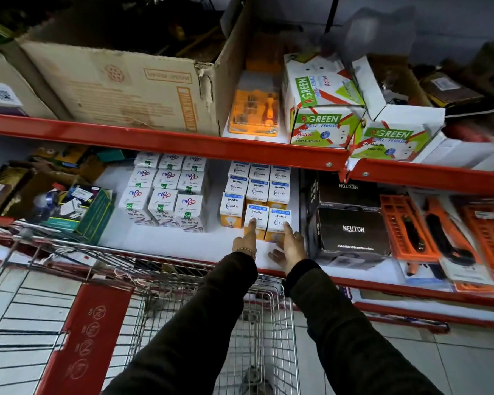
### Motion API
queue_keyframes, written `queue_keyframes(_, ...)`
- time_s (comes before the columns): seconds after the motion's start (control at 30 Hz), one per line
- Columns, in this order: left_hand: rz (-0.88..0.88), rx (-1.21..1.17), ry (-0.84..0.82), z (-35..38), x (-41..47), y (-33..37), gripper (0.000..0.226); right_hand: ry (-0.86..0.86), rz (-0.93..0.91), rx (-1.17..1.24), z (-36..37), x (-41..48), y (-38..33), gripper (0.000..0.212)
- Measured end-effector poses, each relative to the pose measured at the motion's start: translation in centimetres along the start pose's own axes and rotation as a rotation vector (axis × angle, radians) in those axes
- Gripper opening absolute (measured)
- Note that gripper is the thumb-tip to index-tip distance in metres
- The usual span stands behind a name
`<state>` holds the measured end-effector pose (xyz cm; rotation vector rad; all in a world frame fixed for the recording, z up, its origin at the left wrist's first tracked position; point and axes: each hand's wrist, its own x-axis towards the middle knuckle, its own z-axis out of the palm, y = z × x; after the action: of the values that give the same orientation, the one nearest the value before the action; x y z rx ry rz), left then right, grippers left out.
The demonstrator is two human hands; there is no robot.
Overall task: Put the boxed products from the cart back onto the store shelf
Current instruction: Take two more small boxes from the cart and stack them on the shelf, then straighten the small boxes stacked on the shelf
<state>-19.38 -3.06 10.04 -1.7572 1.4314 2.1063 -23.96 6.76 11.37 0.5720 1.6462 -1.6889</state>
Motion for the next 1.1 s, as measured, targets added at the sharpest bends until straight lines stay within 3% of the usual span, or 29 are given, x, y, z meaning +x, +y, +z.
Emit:
queue_keyframes(0.2, 0.038, -0.013, -0.052, 0.1, 1.7, 1.6, 0.076, -0.058, -0.007, -0.092, 0.2, 1.5, -0.6, 0.047)
queue_keyframes(0.83, 0.06, -0.036, -0.027, 0.3, 2.3, 3.1, 0.082, -0.076, 0.007, -0.254, 0.4, 2.3, -1.9, 0.056)
queue_keyframes(1.1, 0.042, -0.198, 0.004, -4.5, 0.9, 0.9, 0.052, -0.121, 0.057, -0.217, 1.4, -1.0, 0.0, 0.062)
